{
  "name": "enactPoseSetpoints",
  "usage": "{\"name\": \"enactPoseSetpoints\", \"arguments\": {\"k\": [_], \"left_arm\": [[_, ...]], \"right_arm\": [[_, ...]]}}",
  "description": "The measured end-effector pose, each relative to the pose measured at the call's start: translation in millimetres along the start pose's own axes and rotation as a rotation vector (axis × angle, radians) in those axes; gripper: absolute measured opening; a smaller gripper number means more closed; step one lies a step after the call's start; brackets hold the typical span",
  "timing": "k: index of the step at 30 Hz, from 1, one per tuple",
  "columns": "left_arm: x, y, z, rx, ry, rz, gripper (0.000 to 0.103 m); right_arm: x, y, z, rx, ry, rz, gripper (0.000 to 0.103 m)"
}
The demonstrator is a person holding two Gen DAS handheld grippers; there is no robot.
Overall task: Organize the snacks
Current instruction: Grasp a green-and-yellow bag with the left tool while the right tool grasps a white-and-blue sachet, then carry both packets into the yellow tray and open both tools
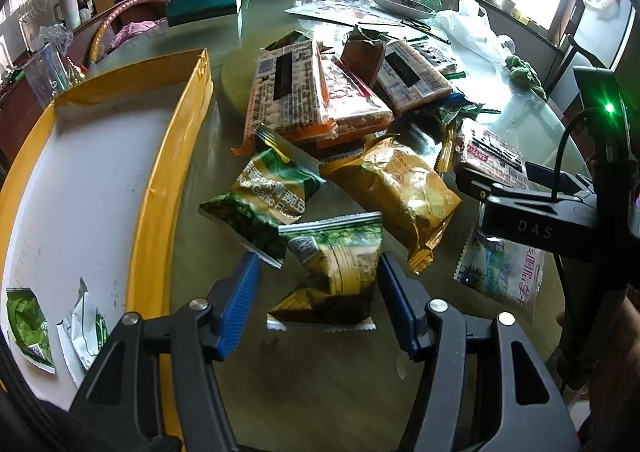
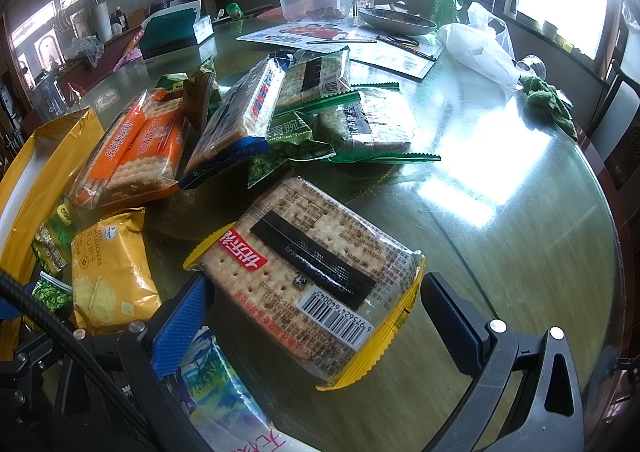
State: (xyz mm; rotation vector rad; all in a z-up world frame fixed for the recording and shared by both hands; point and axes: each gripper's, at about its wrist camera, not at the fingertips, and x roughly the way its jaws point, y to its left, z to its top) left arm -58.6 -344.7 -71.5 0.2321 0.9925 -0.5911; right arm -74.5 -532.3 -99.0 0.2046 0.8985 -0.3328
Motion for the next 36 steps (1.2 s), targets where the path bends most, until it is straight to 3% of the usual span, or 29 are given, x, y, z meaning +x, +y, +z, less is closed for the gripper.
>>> {"name": "enactPoseSetpoints", "arguments": {"k": [10,13,19,22,24,27,30,32,33,34,36], "left_arm": [[0.1,3.9,1.0,-0.036,0.008,-0.03,0.062],[-0.7,3.7,0.5,-0.037,0.005,-0.028,0.061],[-1.6,7.4,-1.4,-0.057,-0.005,-0.033,0.048],[-2.6,6.7,-2.9,-0.053,-0.012,-0.029,0.047],[-4.5,7.4,-3.1,-0.06,-0.019,-0.04,0.047],[-9.8,7.6,-4.6,-0.054,-0.032,-0.046,0.046],[-18.6,6.9,-10.9,-0.039,-0.037,-0.073,0.045],[-24.9,7.7,-17.9,-0.035,-0.039,-0.101,0.045],[-27.1,8.8,-21.0,-0.039,-0.034,-0.116,0.045],[-28.9,10.1,-23.2,-0.043,-0.031,-0.128,0.045],[-34.4,13.8,-29.5,-0.055,-0.024,-0.15,0.045]], "right_arm": [[0.0,8.8,1.4,0.103,0.003,-0.08,0.103],[-1.8,4.3,1.9,0.088,0.057,-0.062,0.103],[-23.6,-16.0,-27.4,0.157,0.08,-0.09,0.103],[-42.2,-23.7,-43.8,0.204,0.047,0.0,0.098],[-55.9,-25.9,-53.7,0.231,0.01,0.149,0.097],[-79.0,-16.6,-70.5,0.21,-0.053,0.29,0.098],[-85.1,0.6,-82.6,0.168,-0.03,0.352,0.097],[-84.9,13.9,-88.1,0.12,-0.009,0.31,0.088],[-80.9,19.4,-89.0,0.103,0.02,0.249,0.074],[-79.8,23.6,-89.1,0.097,0.026,0.215,0.069],[-78.3,28.5,-86.4,0.068,0.029,0.176,0.066]]}}
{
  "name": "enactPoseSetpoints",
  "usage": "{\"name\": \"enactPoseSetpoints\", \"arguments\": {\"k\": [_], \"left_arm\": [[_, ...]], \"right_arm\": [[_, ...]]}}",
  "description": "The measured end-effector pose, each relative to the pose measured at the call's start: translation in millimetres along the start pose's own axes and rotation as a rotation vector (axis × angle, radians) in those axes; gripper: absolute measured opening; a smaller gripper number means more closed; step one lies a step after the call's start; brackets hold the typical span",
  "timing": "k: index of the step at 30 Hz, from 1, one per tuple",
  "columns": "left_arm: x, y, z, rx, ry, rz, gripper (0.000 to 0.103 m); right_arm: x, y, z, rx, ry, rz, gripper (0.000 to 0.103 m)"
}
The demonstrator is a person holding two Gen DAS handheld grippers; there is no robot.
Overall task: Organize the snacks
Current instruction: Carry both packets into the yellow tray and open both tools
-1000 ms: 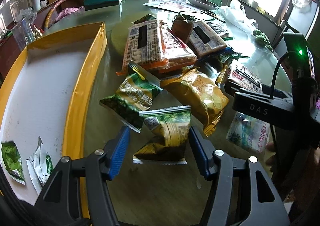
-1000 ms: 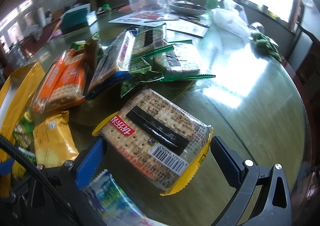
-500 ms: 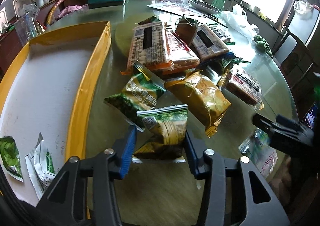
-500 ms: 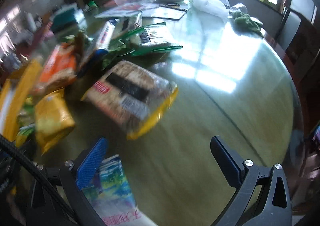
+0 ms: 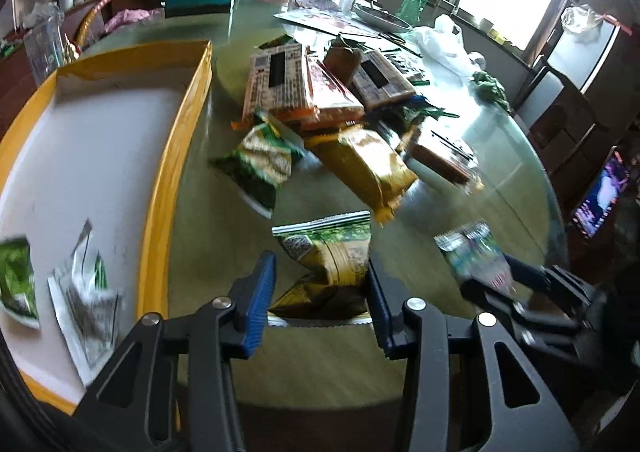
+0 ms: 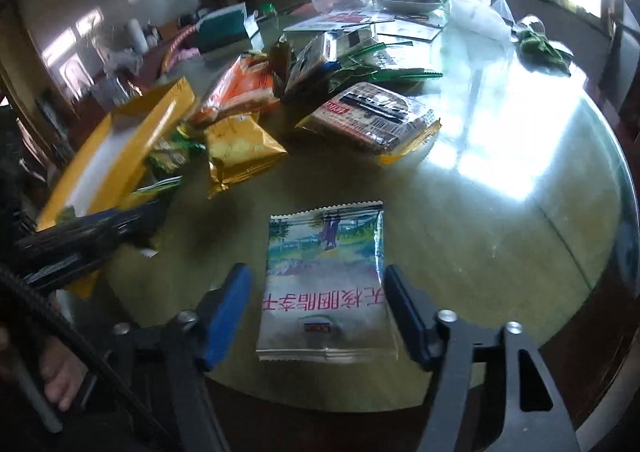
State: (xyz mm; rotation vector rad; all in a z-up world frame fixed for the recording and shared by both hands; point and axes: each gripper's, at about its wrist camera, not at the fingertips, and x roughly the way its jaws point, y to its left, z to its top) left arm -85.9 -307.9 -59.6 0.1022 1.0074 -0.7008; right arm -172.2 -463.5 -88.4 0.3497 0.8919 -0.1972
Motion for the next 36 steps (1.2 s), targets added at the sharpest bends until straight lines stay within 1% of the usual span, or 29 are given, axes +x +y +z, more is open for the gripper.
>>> {"name": "enactPoseSetpoints", "arguments": {"k": [2,3,4,5,8,9,10,11,12,14,15,16,17,18,19,20,21,22,23,27,28,30,32,33,36], "left_arm": [[-7.3,2.5,-4.6,-0.013,0.0,-0.02,0.045],[-10.6,2.8,-6.0,-0.018,-0.002,-0.031,0.045],[-15.3,3.8,-7.6,-0.023,-0.007,-0.04,0.045],[-18.4,4.0,-8.3,-0.025,-0.011,-0.043,0.045],[-30.5,5.1,-9.0,-0.034,-0.035,-0.071,0.045],[-35.0,5.8,-8.8,-0.038,-0.047,-0.079,0.045],[-37.6,6.6,-8.7,-0.039,-0.054,-0.083,0.045],[-40.3,7.6,-8.0,-0.041,-0.061,-0.087,0.045],[-42.4,8.4,-7.8,-0.043,-0.065,-0.091,0.045],[-45.3,11.1,-7.4,-0.048,-0.071,-0.096,0.045],[-46.8,12.4,-7.3,-0.051,-0.075,-0.1,0.045],[-48.0,14.0,-7.4,-0.053,-0.078,-0.101,0.045],[-49.4,15.9,-7.9,-0.058,-0.082,-0.1,0.045],[-51.1,17.6,-8.0,-0.063,-0.084,-0.103,0.045],[-52.7,19.5,-8.5,-0.066,-0.085,-0.107,0.045],[-54.5,20.7,-8.9,-0.068,-0.088,-0.109,0.045],[-56.9,22.0,-9.2,-0.072,-0.093,-0.112,0.045],[-59.0,23.3,-9.4,-0.073,-0.097,-0.115,0.045],[-61.9,24.5,-9.3,-0.073,-0.103,-0.114,0.045],[-72.5,33.5,-7.5,-0.091,-0.13,-0.105,0.045],[-74.4,36.3,-6.8,-0.098,-0.136,-0.1,0.045],[-77.0,41.2,-6.1,-0.107,-0.143,-0.097,0.045],[-78.7,45.8,-5.7,-0.117,-0.152,-0.091,0.045],[-78.9,48.0,-5.5,-0.122,-0.154,-0.087,0.045],[-80.9,53.0,-5.8,-0.136,-0.158,-0.087,0.045]], "right_arm": [[2.0,2.9,1.9,-0.012,-0.002,-0.022,0.065],[2.6,5.1,1.7,-0.022,-0.004,-0.04,0.06],[3.2,7.1,1.3,-0.03,-0.004,-0.061,0.059],[3.0,8.3,0.6,-0.028,-0.006,-0.06,0.058],[0.7,8.2,-1.4,-0.004,-0.02,-0.024,0.047],[-0.5,8.2,-3.6,0.006,-0.026,-0.009,0.031],[-1.9,7.6,-2.3,0.023,-0.038,0.007,0.019],[-5.4,7.9,-1.0,0.038,-0.051,0.025,0.015],[-7.9,9.4,0.0,0.044,-0.058,0.025,0.006],[-3.5,13.5,3.1,0.034,-0.039,-0.022,0.006],[-2.7,13.9,3.2,0.036,-0.037,-0.018,0.007],[-3.4,14.0,2.2,0.042,-0.035,0.011,0.011],[-4.7,15.3,1.0,0.041,-0.036,0.032,0.011],[-7.7,17.7,-0.5,0.032,-0.05,0.04,0.016],[-10.8,20.7,-2.1,0.021,-0.064,0.038,0.042],[-11.5,22.7,-3.1,0.014,-0.068,0.036,0.058],[-11.4,23.9,-3.7,0.008,-0.076,0.038,0.078],[-10.2,25.0,-4.3,0.005,-0.083,0.048,0.08],[-7.3,25.6,-4.0,0.001,-0.07,0.05,0.08],[9.6,34.4,-4.4,-0.041,0.005,0.029,0.079],[9.3,40.5,-6.2,-0.072,0.004,-0.002,0.074],[8.8,52.2,-10.7,-0.126,0.008,-0.041,0.068],[8.5,56.9,-13.8,-0.144,0.009,-0.053,0.065],[8.2,59.7,-15.3,-0.156,0.008,-0.066,0.063],[6.6,62.3,-16.9,-0.158,0.005,-0.057,0.056]]}}
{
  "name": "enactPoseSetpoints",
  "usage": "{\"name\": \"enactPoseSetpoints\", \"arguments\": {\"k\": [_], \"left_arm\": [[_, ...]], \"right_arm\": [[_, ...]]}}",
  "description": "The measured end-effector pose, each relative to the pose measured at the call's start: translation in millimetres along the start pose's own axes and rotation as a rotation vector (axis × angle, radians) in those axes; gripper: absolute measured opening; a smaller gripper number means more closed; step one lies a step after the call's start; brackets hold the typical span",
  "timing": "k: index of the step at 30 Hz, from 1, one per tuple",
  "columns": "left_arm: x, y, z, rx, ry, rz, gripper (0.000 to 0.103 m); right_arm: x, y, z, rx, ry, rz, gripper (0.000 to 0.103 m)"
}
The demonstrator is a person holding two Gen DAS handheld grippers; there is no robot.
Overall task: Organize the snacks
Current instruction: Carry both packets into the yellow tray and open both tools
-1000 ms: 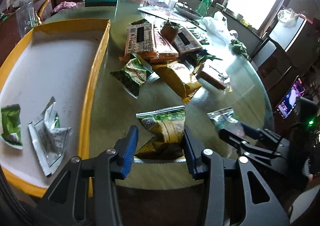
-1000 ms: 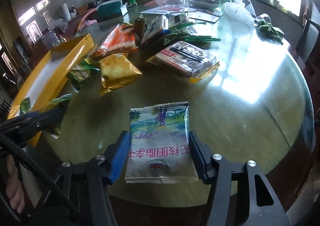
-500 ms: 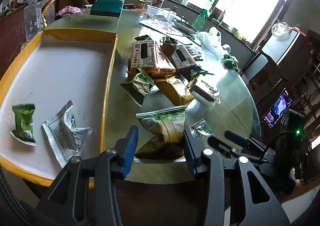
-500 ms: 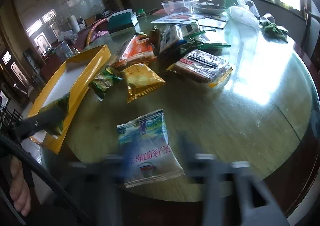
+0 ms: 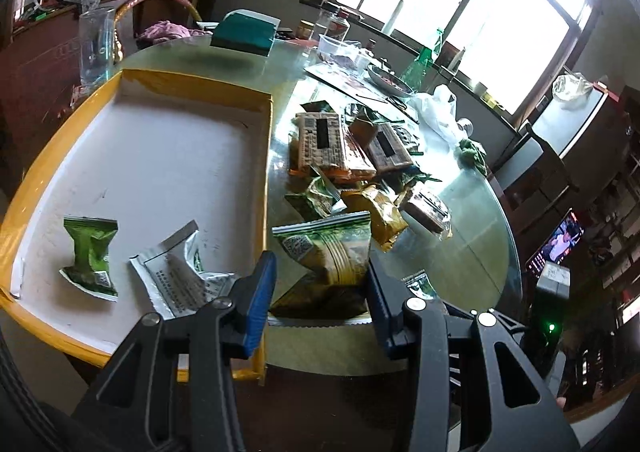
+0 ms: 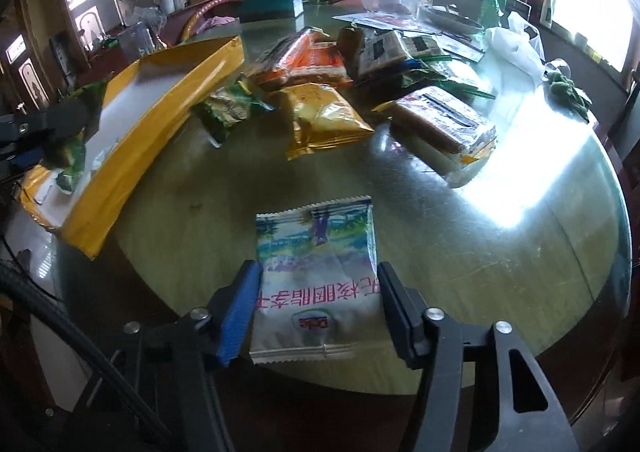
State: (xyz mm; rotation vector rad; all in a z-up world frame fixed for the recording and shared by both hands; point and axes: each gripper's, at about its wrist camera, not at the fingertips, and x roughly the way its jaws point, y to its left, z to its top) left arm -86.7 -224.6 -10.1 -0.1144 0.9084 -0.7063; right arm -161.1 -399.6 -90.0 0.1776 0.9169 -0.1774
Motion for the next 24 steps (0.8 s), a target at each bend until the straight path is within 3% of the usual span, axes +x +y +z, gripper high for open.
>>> {"name": "enactPoseSetpoints", "arguments": {"k": [4,14,24], "left_arm": [[-3.0,4.0,1.5,-0.002,-0.008,0.007,0.045],[-14.6,22.6,10.1,-0.032,-0.046,0.039,0.045],[-30.1,64.1,26.6,-0.101,-0.098,0.11,0.045]], "right_arm": [[-3.0,6.5,-0.3,-0.012,-0.011,0.011,0.043],[-24.4,41.8,19.2,-0.062,-0.086,0.012,0.042],[-37.9,82.9,57.9,-0.129,-0.148,0.149,0.042]]}}
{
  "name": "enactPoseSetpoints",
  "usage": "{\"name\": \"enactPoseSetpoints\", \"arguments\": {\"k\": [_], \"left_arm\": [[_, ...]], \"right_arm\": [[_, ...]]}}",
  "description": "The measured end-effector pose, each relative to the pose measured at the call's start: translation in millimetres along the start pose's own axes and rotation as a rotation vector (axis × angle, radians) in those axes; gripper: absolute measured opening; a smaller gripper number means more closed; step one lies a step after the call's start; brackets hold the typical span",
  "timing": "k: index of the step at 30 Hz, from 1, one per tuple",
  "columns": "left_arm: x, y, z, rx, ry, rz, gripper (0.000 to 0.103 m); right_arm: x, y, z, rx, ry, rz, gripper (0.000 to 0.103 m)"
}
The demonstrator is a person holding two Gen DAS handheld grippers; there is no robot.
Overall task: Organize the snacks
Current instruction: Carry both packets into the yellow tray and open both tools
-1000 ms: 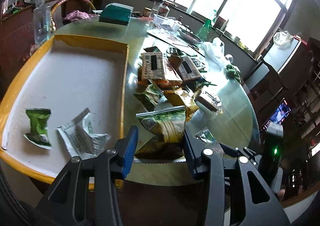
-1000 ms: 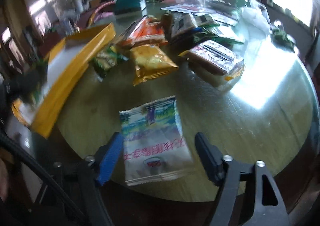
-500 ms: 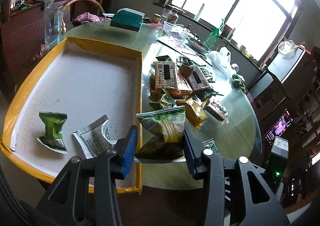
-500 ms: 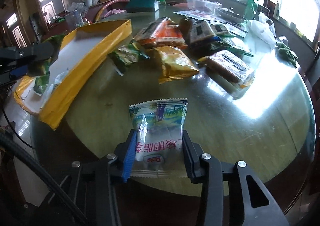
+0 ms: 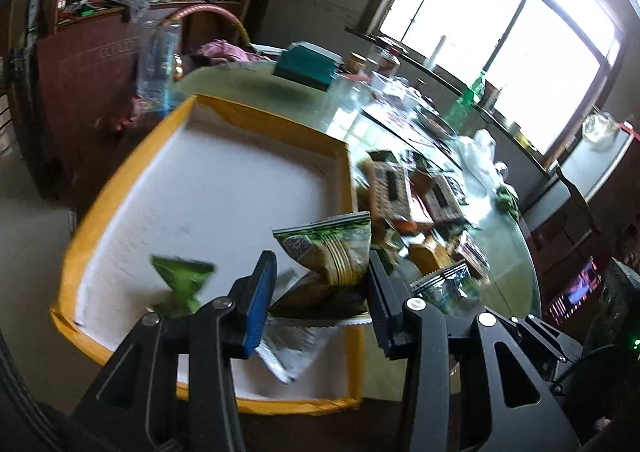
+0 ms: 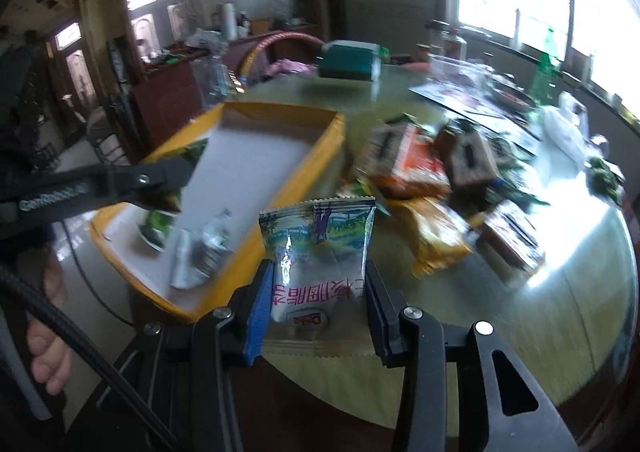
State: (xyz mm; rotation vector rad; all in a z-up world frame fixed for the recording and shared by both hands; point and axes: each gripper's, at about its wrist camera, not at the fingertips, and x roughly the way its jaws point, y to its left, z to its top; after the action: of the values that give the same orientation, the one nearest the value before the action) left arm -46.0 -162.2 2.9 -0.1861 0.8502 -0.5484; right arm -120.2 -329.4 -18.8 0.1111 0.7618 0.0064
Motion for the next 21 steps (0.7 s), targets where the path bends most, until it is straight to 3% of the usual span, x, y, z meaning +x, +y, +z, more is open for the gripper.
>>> {"name": "enactPoseSetpoints", "arguments": {"k": [5,11,21], "left_arm": [[4.8,30.4,24.6,-0.044,-0.01,0.063,0.045],[31.6,64.9,45.8,-0.082,0.031,0.144,0.045],[67.4,90.5,36.7,-0.115,0.115,0.211,0.047]], "right_arm": [[19.8,19.2,30.1,0.003,-0.008,0.135,0.043],[70.5,42.0,59.9,0.025,0.045,0.213,0.043],[132.3,61.1,61.7,0.058,0.162,0.205,0.046]]}}
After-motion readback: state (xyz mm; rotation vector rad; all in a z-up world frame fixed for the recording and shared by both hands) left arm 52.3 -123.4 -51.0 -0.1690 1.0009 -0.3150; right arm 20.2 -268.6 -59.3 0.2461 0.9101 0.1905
